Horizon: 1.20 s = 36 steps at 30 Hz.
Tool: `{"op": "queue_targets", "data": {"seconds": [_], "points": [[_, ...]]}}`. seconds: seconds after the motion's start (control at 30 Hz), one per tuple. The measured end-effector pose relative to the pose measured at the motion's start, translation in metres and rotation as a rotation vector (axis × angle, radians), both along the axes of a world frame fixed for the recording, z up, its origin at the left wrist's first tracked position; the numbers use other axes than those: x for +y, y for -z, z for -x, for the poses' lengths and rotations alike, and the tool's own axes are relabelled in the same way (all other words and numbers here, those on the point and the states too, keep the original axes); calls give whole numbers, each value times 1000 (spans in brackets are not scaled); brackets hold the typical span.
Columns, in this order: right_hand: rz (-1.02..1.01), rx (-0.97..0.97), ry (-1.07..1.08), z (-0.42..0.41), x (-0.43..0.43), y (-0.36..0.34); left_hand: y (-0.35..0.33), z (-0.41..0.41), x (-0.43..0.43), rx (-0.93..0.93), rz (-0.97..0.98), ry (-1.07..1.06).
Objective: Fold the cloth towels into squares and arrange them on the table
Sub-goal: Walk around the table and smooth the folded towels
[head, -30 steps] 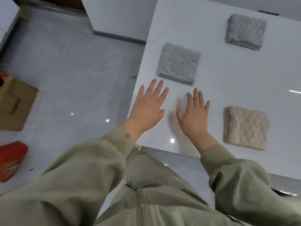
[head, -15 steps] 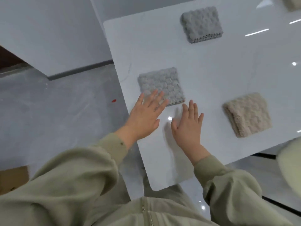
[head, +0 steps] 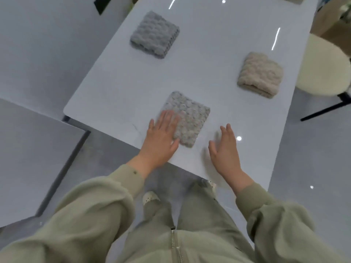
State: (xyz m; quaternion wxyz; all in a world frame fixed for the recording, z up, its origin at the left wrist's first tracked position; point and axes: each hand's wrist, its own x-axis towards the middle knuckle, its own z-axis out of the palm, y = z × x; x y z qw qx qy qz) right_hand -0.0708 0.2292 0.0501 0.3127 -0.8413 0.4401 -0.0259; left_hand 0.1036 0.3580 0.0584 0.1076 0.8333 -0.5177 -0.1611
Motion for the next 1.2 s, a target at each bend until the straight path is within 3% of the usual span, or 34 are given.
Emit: {"op": "queue_targets", "data": {"seconds": [0.17,0.27,0.43,0.63,1.03,1.2], "points": [[-279,-299,437,-15,28,1,-5,-44,1,537,374,-361],[-327,-447,586,-41,31,7,4,-65,-18,707,396,-432],[-328,-553,606,-82,23,17,26,-79,-45,695,346,-232],[-321,-548,630,-106,15,11,32,-72,-55,788,359,-239],[-232,-477,601,-118,45,13,38,-74,-30,749,372,-80],[-238,-541,708,-113,49,19,36,-83,-28,782,380,-151]]}}
